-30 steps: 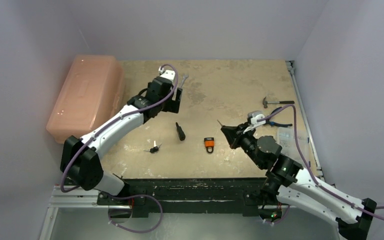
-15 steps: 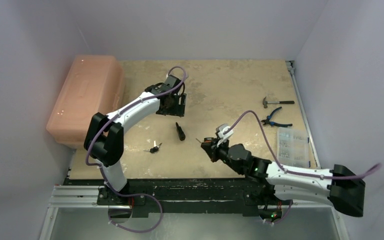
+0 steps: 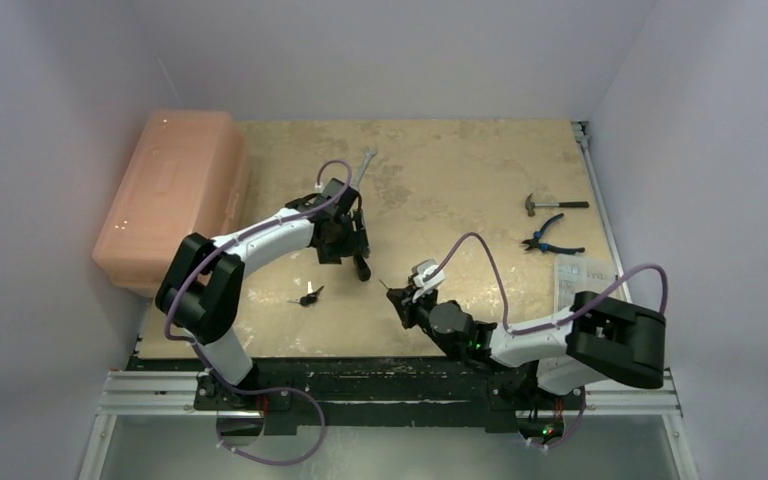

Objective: Unlock with the key

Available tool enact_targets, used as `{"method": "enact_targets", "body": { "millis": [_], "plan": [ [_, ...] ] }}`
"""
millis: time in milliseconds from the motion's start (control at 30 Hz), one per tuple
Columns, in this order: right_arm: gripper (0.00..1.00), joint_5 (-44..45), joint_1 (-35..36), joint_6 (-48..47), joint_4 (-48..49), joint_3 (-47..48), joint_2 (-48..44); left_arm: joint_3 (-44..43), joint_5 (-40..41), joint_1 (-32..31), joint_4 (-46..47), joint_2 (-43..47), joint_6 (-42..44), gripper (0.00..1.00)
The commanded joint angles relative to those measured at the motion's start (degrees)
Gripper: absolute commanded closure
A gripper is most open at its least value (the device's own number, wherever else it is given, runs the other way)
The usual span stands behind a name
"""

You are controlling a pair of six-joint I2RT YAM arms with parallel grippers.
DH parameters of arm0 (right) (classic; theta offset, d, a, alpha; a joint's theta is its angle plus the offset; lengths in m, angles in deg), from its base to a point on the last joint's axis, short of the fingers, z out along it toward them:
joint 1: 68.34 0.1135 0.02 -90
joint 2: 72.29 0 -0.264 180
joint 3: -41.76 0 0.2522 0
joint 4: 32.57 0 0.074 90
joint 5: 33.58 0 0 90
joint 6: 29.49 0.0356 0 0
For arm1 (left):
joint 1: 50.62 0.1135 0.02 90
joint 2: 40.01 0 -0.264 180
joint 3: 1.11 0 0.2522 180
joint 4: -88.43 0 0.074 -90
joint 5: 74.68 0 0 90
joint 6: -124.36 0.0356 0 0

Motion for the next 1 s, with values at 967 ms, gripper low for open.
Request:
{"method": "enact_targets", "body": {
  "millis": [967],
  "plan": [
    [1.00, 5.3, 1.6, -5.6, 25.5, 5.6, 24.3, 4.5, -1.1, -0.8, 8.0, 0.2, -9.9, 0.57]
  ]
}}
